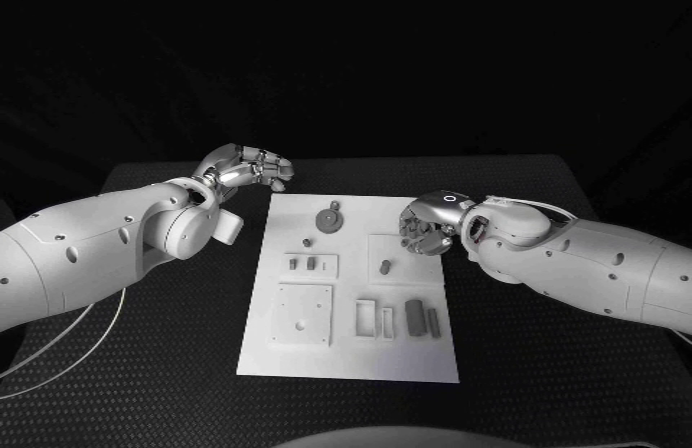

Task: Assemble the parts on the task board

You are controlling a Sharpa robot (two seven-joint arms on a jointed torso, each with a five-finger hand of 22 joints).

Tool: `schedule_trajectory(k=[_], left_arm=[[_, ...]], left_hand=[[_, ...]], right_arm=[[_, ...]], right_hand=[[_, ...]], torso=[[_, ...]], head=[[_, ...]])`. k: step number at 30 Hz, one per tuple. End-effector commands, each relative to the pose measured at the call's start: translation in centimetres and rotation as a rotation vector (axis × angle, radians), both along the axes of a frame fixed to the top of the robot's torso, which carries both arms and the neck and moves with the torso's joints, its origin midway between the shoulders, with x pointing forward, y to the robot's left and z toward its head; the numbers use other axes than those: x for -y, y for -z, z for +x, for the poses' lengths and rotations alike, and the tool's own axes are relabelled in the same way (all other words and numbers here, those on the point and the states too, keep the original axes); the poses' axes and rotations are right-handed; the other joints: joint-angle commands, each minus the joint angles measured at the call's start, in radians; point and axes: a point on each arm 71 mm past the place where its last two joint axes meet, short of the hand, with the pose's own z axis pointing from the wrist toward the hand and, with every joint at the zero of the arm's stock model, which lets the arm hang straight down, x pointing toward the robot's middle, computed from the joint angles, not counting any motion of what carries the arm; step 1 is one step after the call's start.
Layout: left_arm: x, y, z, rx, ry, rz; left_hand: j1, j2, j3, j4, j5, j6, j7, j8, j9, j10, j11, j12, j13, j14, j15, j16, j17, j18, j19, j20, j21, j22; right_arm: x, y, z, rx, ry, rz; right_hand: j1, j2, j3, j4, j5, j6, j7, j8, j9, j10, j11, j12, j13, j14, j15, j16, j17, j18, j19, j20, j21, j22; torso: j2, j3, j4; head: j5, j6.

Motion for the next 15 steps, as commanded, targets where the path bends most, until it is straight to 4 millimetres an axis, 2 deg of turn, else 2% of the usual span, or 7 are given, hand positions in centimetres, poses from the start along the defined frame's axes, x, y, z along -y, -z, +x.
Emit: schedule_trajectory(k=[1, 8, 15], left_arm=[[0.21, -0.15, 0.02, 0.006, 0.006, -0.025], [0.27, -0.12, 0.05, 0.004, 0.006, -0.026], [0.27, -0.10, 0.06, 0.001, 0.004, -0.026]], left_hand=[[0.000, 0.013, -0.003, -0.003, 0.001, 0.000, 0.009, 0.006, -0.001, 0.002, 0.007, -0.004, -0.001, 0.007, -0.002, -0.007, 0.002, 0.017, 0.008, 0.001, -0.006, -0.001], [0.000, 0.014, -0.003, -0.003, 0.001, -0.001, 0.012, 0.006, -0.002, 0.002, 0.007, -0.005, -0.002, 0.009, -0.003, -0.009, 0.007, 0.017, 0.011, 0.000, -0.007, -0.001], [-0.001, 0.015, -0.003, -0.002, 0.002, -0.004, 0.016, 0.005, -0.003, 0.002, 0.008, -0.007, -0.003, 0.012, -0.004, -0.012, 0.012, 0.017, 0.013, 0.000, -0.008, -0.001]], right_arm=[[-0.35, 0.16, -0.11, 0.005, -0.015, -0.020], [-0.94, 0.43, -0.24, 0.001, -0.028, -0.030], [-1.31, 0.95, -0.45, -0.003, -0.037, -0.043]], right_hand=[[-0.001, -0.007, 0.009, 0.000, -0.006, 0.011, 0.000, 0.007, 0.001, 0.005, 0.001, -0.006, 0.001, 0.005, 0.001, -0.008, 0.001, 0.013, 0.000, 0.001, -0.007, 0.001], [-0.001, -0.002, 0.019, 0.001, -0.009, 0.023, -0.004, 0.011, 0.002, 0.008, 0.002, -0.013, 0.004, 0.002, 0.002, -0.013, 0.006, 0.013, -0.003, 0.003, -0.010, 0.003], [0.002, 0.010, 0.049, 0.003, -0.012, 0.036, -0.009, 0.014, 0.004, 0.022, -0.002, -0.015, 0.012, 0.005, 0.001, -0.017, 0.014, 0.013, 0.000, 0.003, -0.011, 0.005]], torso=[[0.000, 0.0011, 0.0003], [0.000, 0.0002, 0.0003], [0.000, 0.0010, -0.0005]], head=[[0.002, -0.001], [0.004, -0.003], [0.005, -0.005]])
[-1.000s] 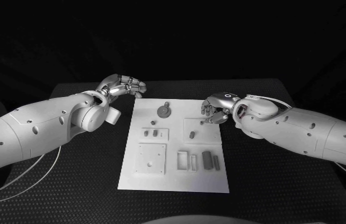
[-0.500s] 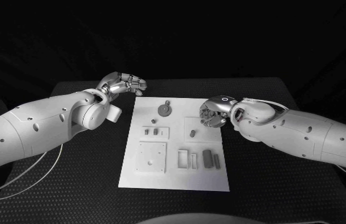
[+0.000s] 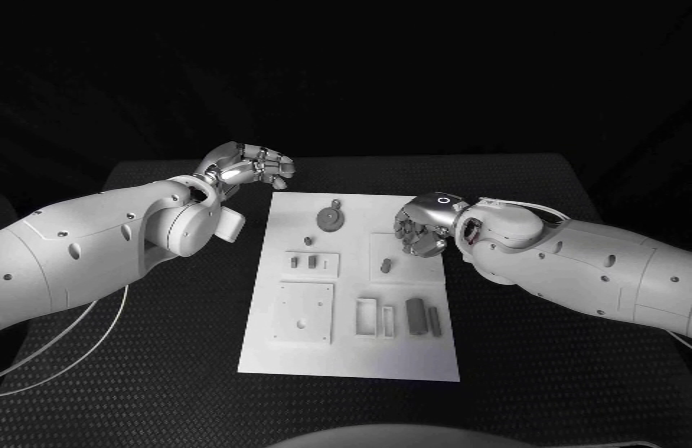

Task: Assemble the parts on the task board

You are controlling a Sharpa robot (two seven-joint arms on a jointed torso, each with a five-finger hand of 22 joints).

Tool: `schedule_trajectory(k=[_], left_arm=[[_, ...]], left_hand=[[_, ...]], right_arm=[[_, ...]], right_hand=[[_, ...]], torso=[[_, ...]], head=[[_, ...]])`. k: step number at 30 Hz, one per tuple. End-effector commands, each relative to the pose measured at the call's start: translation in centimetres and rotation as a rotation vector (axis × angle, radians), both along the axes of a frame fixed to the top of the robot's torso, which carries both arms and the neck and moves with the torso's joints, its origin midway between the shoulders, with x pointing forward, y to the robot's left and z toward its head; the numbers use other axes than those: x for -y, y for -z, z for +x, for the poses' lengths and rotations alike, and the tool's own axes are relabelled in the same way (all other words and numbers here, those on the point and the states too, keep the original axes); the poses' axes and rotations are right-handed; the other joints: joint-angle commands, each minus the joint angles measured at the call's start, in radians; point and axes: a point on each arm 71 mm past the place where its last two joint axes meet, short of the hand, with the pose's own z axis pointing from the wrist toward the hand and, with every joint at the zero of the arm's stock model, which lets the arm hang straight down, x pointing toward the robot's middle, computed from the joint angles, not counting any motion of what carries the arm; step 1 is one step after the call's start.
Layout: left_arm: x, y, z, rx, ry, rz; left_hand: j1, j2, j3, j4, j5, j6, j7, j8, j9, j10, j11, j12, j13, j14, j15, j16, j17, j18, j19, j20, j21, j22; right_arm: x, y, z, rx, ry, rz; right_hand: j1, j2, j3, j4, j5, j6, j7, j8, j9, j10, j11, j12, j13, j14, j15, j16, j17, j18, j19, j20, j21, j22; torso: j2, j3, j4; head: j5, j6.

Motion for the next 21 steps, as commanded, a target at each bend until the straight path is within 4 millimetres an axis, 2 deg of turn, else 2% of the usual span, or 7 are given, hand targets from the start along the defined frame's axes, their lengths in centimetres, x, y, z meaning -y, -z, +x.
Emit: schedule_trajectory(k=[1, 11, 21], left_arm=[[0.24, -0.12, 0.01, 0.006, 0.008, -0.016], [0.17, -0.10, 0.02, 0.003, 0.006, -0.016], [0.22, -0.09, 0.03, 0.002, 0.010, -0.017]], left_hand=[[-0.001, 0.008, -0.003, -0.003, 0.002, -0.001, 0.006, 0.005, -0.001, 0.002, 0.008, -0.007, -0.001, 0.008, -0.001, -0.004, 0.002, 0.017, 0.006, 0.000, -0.004, -0.001], [-0.002, 0.009, -0.003, -0.002, 0.002, -0.002, 0.007, 0.004, -0.002, 0.002, 0.008, -0.008, -0.002, 0.010, -0.001, -0.006, 0.005, 0.017, 0.007, -0.001, -0.005, -0.001], [-0.002, 0.010, -0.003, -0.002, 0.003, -0.004, 0.008, 0.004, -0.002, 0.002, 0.008, -0.008, -0.002, 0.011, -0.001, -0.007, 0.008, 0.017, 0.008, -0.001, -0.006, -0.001]], right_arm=[[-0.17, 0.65, -0.28, -0.007, -0.014, -0.037], [0.05, 0.91, -0.28, 0.032, -0.014, -0.090], [-0.15, 0.77, -0.36, 0.088, -0.018, -0.105]], right_hand=[[0.001, 0.010, 0.020, 0.000, -0.004, 0.010, -0.003, 0.006, 0.002, 0.014, -0.003, -0.005, 0.004, 0.006, 0.000, -0.007, 0.005, 0.013, 0.002, 0.002, -0.004, 0.002], [0.030, 0.030, 0.107, -0.001, -0.005, 0.051, -0.021, 0.027, 0.015, 0.062, -0.023, 0.004, 0.026, 0.036, -0.014, 0.010, 0.033, 0.013, 0.035, -0.012, 0.013, 0.014], [0.046, 0.031, 0.157, 0.000, -0.006, 0.084, -0.036, 0.044, 0.030, 0.101, -0.040, 0.012, 0.051, 0.067, -0.031, 0.026, 0.064, 0.013, 0.074, -0.030, 0.038, 0.031]], torso=[[0.000, -0.0001, -0.0007], [0.000, -0.0001, -0.0010], [0.000, 0.0005, -0.0010]], head=[[0.001, -0.001], [-0.001, -0.004], [-0.004, -0.006]])
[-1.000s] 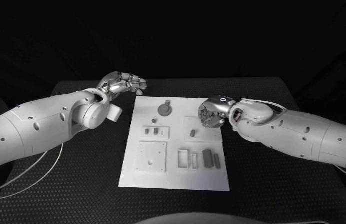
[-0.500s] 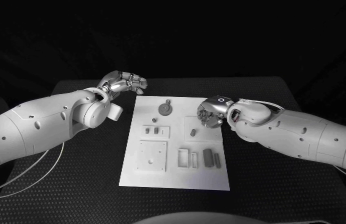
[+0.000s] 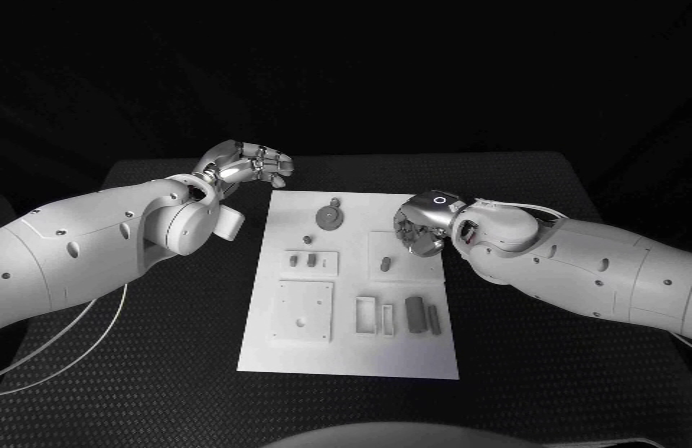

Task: Assemble the parts on the task board

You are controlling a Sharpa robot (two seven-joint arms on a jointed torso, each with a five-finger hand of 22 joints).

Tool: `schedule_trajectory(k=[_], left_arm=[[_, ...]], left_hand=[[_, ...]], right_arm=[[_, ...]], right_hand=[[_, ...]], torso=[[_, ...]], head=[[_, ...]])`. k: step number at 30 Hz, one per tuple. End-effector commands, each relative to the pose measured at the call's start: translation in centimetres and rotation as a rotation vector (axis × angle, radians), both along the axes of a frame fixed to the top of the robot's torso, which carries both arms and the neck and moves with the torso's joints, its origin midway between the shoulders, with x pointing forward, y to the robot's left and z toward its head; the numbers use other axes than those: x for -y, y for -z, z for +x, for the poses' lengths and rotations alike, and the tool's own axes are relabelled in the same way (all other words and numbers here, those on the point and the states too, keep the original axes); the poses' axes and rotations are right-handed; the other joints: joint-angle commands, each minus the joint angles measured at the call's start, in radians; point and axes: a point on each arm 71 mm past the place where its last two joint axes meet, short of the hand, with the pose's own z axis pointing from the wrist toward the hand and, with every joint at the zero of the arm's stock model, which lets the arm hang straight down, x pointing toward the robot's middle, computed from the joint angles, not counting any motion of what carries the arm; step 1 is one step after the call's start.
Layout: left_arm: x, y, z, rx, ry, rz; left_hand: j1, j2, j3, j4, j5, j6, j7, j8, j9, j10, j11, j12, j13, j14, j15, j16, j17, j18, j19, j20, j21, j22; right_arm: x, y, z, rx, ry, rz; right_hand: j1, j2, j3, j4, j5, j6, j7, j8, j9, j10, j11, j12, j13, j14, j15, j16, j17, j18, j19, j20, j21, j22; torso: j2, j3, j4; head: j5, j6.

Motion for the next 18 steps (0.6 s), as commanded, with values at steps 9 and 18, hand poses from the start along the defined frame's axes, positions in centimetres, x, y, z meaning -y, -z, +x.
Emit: schedule_trajectory(k=[9, 18], left_arm=[[0.22, -0.13, 0.04, 0.004, 0.009, -0.024], [-0.01, -0.07, 0.19, 0.001, 0.002, -0.025]], left_hand=[[-0.002, 0.010, -0.004, -0.002, 0.003, -0.002, 0.005, 0.004, -0.002, 0.001, 0.009, -0.005, -0.002, 0.008, 0.002, -0.008, 0.004, 0.017, 0.009, -0.002, -0.007, -0.001], [-0.003, 0.011, -0.004, -0.001, 0.003, -0.003, 0.005, 0.004, -0.002, 0.002, 0.009, -0.005, -0.003, 0.008, 0.002, -0.010, 0.006, 0.017, 0.010, -0.002, -0.007, -0.001]], right_arm=[[0.22, 0.24, -0.27, 0.045, -0.005, -0.019], [0.39, -0.24, -0.76, 0.044, -0.013, 0.032]], right_hand=[[0.009, 0.003, 0.018, 0.000, -0.002, 0.016, -0.004, 0.013, 0.012, 0.019, -0.006, 0.007, 0.014, 0.015, -0.004, 0.009, 0.016, 0.013, 0.018, -0.007, 0.015, 0.008], [0.005, -0.003, 0.028, 0.002, -0.002, 0.022, -0.007, 0.016, 0.020, 0.027, -0.009, 0.008, 0.024, 0.019, -0.008, 0.011, 0.027, 0.013, 0.025, -0.010, 0.020, 0.013]], torso=[[0.000, -0.0001, -0.0001], [-0.001, -0.0007, 0.0008]], head=[[-0.001, 0.001], [-0.003, 0.004]])
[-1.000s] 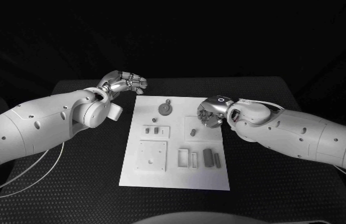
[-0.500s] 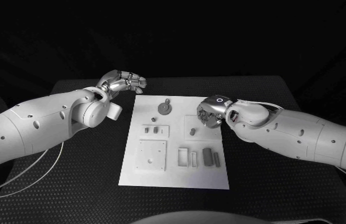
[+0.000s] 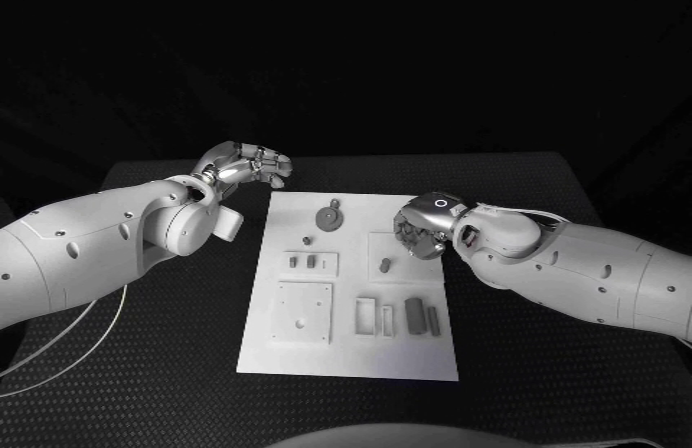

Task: Assemble the parts on the task board

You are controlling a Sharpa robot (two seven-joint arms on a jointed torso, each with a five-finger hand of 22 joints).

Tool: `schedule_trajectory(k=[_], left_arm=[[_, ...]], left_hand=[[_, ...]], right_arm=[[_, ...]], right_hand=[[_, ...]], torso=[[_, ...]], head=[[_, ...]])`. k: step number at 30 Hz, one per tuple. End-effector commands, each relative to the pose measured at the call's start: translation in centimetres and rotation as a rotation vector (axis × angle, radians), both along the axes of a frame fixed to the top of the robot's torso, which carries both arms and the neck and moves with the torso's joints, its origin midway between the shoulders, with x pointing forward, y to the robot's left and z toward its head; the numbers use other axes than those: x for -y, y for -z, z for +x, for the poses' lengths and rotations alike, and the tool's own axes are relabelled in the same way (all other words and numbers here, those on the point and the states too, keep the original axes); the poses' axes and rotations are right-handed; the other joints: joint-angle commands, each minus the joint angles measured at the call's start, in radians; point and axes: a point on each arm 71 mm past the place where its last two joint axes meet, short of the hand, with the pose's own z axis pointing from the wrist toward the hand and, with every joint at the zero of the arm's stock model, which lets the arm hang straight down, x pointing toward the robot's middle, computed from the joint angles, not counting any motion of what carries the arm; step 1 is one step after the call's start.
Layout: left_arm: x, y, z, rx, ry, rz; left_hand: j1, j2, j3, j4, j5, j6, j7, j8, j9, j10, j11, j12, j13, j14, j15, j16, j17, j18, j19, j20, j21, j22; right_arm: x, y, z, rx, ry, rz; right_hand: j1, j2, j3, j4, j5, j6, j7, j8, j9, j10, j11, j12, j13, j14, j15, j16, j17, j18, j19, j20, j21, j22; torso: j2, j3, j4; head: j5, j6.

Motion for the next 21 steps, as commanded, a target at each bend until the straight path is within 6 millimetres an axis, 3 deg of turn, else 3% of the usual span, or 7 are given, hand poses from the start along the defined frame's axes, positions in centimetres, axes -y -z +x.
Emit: schedule_trajectory(k=[1, 21], left_arm=[[0.1, -0.1, 0.1, 0.004, 0.009, -0.019], [-0.2, -0.1, 0.2, 0.002, 0.003, -0.019]], left_hand=[[-0.003, 0.011, -0.004, -0.001, 0.003, -0.003, 0.005, 0.003, -0.002, 0.002, 0.009, -0.006, -0.002, 0.008, 0.002, -0.006, 0.002, 0.017, 0.006, 0.002, -0.004, -0.001], [-0.005, 0.011, -0.005, -0.001, 0.002, -0.011, 0.008, 0.001, -0.004, 0.002, 0.009, -0.007, -0.003, 0.009, 0.002, -0.011, 0.009, 0.016, 0.008, 0.002, -0.007, -0.002]], right_arm=[[0.1, -0.4, -0.2, 0.005, -0.004, 0.035], [0.5, -4.4, 0.0, -0.061, -0.001, 0.164]], right_hand=[[0.002, -0.008, 0.011, 0.002, 0.002, 0.008, 0.001, 0.004, 0.003, 0.011, -0.001, 0.002, 0.003, 0.007, -0.002, 0.007, 0.004, 0.015, 0.008, 0.000, 0.004, 0.003], [-0.006, -0.013, 0.022, 0.007, 0.002, 0.008, 0.001, 0.005, 0.010, 0.013, -0.001, -0.001, 0.011, 0.008, -0.003, 0.006, 0.012, 0.015, 0.011, -0.001, 0.006, 0.006]], torso=[[0.000, -0.0007, 0.0008], [0.001, -0.0004, 0.0006]], head=[[-0.001, 0.000], [0.002, 0.003]])
